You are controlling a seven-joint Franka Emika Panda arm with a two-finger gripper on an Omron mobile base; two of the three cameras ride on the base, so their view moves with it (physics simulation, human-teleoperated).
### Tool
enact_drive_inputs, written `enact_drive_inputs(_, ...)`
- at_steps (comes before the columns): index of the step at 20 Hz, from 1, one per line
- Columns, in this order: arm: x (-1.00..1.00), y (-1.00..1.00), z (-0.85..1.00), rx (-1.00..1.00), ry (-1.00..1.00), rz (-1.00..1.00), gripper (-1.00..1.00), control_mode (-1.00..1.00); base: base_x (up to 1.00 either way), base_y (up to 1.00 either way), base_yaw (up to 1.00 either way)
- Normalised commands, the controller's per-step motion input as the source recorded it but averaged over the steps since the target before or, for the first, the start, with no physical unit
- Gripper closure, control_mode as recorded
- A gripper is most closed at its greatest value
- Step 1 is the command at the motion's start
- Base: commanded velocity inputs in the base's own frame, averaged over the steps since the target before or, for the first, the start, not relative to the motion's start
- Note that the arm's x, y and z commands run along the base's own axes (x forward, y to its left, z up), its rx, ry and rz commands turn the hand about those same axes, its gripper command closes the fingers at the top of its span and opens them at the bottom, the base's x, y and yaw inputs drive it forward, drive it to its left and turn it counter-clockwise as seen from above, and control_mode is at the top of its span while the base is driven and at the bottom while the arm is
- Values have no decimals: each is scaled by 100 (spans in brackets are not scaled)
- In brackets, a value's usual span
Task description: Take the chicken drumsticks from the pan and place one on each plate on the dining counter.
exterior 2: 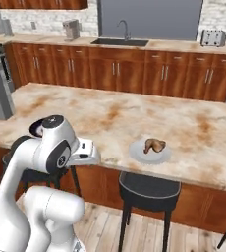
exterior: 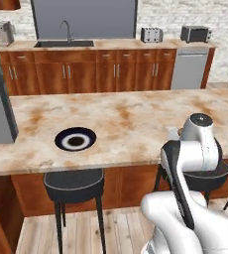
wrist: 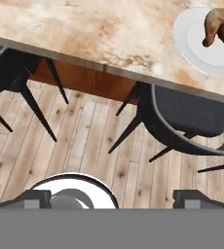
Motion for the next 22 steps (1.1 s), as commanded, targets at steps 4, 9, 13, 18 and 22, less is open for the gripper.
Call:
enact_drive_inputs(4, 0, 0, 0, 0, 0, 0, -100, 100, -1, 69, 54)
enact_drive_inputs(9, 0, 0, 0, 0, 0, 0, -100, 100, 6, 99, 47)
enact_drive_inputs(13, 0, 0, 0, 0, 0, 0, -100, 100, 6, 100, 41)
enact_drive_inputs(18, 0, 0, 0, 0, 0, 0, -100, 100, 9, 100, 16)
enact_drive_inputs(22, 0, 0, 0, 0, 0, 0, -100, 100, 16, 100, 0)
